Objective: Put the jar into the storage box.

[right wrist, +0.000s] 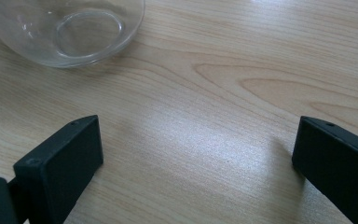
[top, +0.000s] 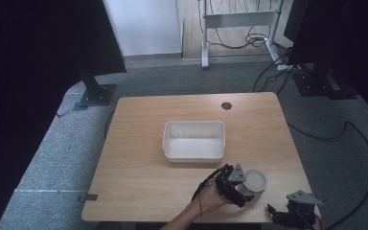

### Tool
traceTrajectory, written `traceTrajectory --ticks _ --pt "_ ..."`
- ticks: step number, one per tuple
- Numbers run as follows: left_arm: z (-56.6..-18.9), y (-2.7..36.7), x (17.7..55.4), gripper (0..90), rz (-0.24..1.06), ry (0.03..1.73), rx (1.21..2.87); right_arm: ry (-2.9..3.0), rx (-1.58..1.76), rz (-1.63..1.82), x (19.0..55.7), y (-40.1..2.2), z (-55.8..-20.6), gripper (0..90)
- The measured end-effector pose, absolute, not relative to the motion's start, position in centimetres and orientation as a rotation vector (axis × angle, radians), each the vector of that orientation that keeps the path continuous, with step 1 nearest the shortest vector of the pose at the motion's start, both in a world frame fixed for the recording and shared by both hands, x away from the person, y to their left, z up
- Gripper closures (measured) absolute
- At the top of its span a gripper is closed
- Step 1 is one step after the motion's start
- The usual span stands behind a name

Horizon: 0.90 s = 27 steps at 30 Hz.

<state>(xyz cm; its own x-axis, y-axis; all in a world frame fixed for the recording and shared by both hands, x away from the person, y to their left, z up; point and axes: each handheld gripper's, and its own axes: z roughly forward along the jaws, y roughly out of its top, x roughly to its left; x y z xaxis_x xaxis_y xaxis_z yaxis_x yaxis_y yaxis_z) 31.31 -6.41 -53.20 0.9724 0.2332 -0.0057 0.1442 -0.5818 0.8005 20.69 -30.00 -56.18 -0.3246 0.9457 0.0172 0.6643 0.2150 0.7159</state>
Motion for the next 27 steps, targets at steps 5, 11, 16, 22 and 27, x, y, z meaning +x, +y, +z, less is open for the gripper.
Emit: traceTrajectory --ticks 5,11,16,22,27 --pt "-53.2 -7.2 31.3 5.7 0.127 0.256 2.2 2.07 1.489 0.888 20.7 -30.0 -56.2 1.3" --pt "-53.5 -8.0 31.3 6.8 0.131 0.261 2.206 2.07 1.488 0.888 20.7 -30.0 -56.2 1.3" --pt "-53.7 -8.7 31.3 8.4 0.141 0.279 2.211 2.071 1.487 0.889 20.7 -30.0 -56.2 1.3" --pt "-53.8 -9.0 31.3 9.3 0.151 0.29 2.204 2.072 1.486 0.889 20.7 -30.0 -56.2 1.3" --pt "-53.8 -8.9 31.1 9.9 0.17 0.294 2.197 2.072 1.485 0.89 20.7 -30.0 -56.2 1.3"
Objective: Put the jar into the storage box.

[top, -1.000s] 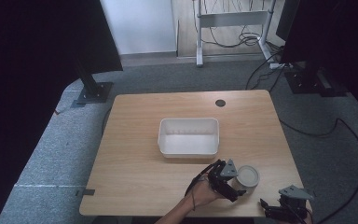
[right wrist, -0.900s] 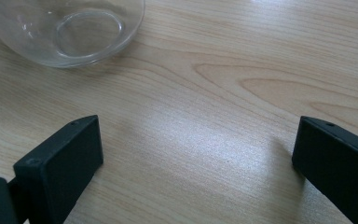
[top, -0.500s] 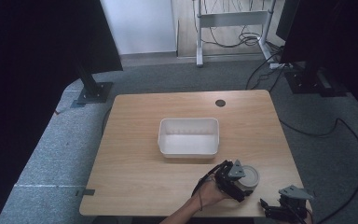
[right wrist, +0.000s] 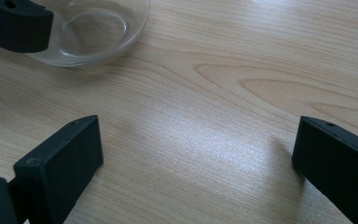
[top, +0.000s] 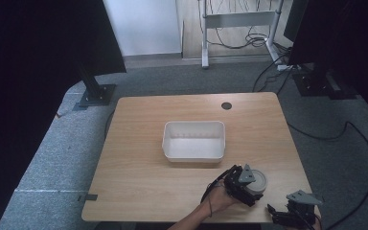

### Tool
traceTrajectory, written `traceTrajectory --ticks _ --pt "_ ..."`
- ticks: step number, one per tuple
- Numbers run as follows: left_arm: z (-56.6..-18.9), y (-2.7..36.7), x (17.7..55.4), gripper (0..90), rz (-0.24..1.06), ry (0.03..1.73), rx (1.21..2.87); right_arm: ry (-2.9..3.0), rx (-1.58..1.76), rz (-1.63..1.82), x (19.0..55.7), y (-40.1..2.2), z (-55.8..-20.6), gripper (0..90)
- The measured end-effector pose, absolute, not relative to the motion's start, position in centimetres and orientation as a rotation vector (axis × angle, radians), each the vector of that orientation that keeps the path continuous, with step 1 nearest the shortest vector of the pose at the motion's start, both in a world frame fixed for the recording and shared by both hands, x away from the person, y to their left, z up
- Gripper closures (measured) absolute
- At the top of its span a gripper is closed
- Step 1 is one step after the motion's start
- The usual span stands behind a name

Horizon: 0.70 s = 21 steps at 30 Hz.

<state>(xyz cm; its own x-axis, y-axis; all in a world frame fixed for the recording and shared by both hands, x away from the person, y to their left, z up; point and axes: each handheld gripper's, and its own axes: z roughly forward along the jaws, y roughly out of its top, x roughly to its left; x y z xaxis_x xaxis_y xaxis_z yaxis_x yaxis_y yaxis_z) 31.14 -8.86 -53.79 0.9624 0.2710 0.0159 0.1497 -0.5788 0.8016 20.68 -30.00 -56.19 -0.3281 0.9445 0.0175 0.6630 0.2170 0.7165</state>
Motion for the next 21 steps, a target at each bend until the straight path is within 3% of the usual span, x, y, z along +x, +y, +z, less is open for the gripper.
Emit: traceTrajectory --ticks 21 --pt "-52.0 -7.7 30.6 10.0 0.213 0.278 2.185 2.072 1.484 0.891 20.7 -30.0 -56.2 1.3"
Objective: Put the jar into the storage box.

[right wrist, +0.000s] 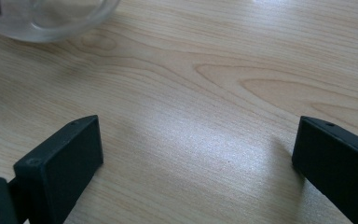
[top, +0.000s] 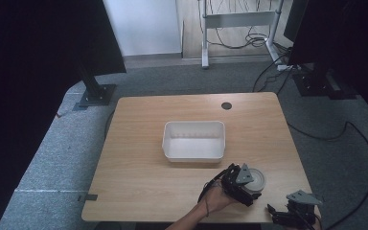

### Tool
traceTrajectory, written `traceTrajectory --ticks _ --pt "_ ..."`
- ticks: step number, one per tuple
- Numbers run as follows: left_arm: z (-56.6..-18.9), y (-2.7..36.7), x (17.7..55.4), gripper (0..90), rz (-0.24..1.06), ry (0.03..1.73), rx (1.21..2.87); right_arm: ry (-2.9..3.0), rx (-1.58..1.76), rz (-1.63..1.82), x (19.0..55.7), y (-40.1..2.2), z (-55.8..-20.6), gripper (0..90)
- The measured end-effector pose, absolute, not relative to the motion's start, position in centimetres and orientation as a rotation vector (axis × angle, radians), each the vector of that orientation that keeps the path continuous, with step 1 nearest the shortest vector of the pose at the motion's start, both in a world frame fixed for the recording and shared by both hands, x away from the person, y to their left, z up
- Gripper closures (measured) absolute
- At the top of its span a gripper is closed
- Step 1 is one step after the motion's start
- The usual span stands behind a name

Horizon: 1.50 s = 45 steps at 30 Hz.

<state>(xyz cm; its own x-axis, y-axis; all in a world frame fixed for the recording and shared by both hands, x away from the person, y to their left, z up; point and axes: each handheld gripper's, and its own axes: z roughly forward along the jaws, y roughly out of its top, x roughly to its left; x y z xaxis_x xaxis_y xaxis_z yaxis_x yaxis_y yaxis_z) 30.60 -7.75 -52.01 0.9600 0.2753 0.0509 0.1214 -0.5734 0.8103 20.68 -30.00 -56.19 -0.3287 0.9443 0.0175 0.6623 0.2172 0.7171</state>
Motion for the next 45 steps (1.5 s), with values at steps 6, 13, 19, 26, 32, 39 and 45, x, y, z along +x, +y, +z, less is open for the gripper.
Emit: traceTrajectory --ticks 6,13,19,26,32,39,45 --pt "-51.3 -6.9 30.7 10.0 0.214 0.286 2.174 2.072 1.484 0.891 20.7 -30.0 -56.2 1.3" --pt "-50.6 -5.7 31.1 10.0 0.233 0.306 2.17 2.072 1.485 0.891 20.7 -30.0 -56.2 1.2" --pt "-50.2 -4.6 31.5 10.0 0.257 0.331 2.165 2.072 1.485 0.89 20.7 -30.0 -56.2 1.2" --pt "-49.6 -3.2 32.1 10.0 0.283 0.367 2.159 2.072 1.485 0.89 20.7 -30.0 -56.2 1.2" --pt "-49.2 -2.0 32.5 10.0 0.296 0.39 2.154 2.072 1.486 0.89 20.7 -30.0 -56.2 1.2" --pt "-48.6 -0.8 33.0 10.0 0.308 0.417 2.142 2.071 1.486 0.89 20.7 -30.0 -56.2 1.2" --pt "-48.1 0.2 33.4 10.0 0.322 0.442 2.139 2.071 1.486 0.89 20.7 -30.0 -56.2 1.2"
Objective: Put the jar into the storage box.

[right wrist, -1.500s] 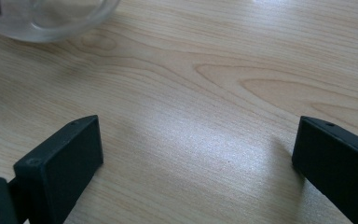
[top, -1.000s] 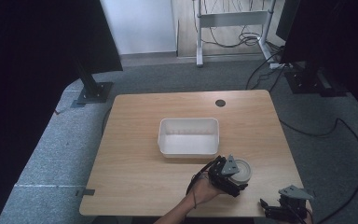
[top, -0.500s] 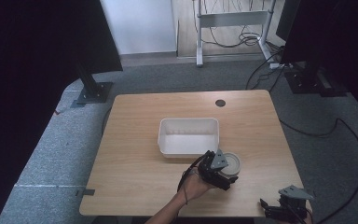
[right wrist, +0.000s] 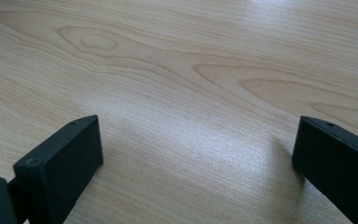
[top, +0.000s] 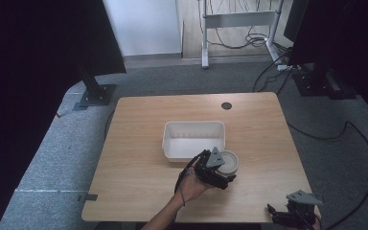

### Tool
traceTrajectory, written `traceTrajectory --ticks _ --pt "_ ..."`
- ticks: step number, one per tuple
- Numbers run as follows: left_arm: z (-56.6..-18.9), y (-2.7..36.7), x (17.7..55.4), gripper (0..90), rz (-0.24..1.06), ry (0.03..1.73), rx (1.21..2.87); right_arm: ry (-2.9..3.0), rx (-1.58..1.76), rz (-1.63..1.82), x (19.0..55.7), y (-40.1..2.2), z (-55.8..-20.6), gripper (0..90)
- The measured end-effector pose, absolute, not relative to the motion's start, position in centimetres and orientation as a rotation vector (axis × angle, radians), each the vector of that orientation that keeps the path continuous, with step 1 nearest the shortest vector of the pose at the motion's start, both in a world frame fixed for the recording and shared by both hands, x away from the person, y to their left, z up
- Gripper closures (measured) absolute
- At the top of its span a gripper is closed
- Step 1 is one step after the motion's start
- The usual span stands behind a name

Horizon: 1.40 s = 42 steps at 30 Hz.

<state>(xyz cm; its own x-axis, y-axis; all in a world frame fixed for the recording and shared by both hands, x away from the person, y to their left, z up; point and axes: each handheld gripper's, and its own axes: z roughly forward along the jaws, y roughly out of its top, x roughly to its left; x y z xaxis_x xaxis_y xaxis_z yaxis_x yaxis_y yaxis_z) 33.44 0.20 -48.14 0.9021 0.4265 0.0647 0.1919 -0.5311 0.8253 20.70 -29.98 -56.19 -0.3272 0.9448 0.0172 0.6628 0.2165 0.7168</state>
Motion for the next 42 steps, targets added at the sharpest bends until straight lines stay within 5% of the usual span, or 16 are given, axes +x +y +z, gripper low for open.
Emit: traceTrajectory --ticks 42 --pt "-47.6 6.2 38.2 10.0 0.438 0.623 2.103 2.069 1.486 0.891 20.7 -30.0 -56.2 1.2"
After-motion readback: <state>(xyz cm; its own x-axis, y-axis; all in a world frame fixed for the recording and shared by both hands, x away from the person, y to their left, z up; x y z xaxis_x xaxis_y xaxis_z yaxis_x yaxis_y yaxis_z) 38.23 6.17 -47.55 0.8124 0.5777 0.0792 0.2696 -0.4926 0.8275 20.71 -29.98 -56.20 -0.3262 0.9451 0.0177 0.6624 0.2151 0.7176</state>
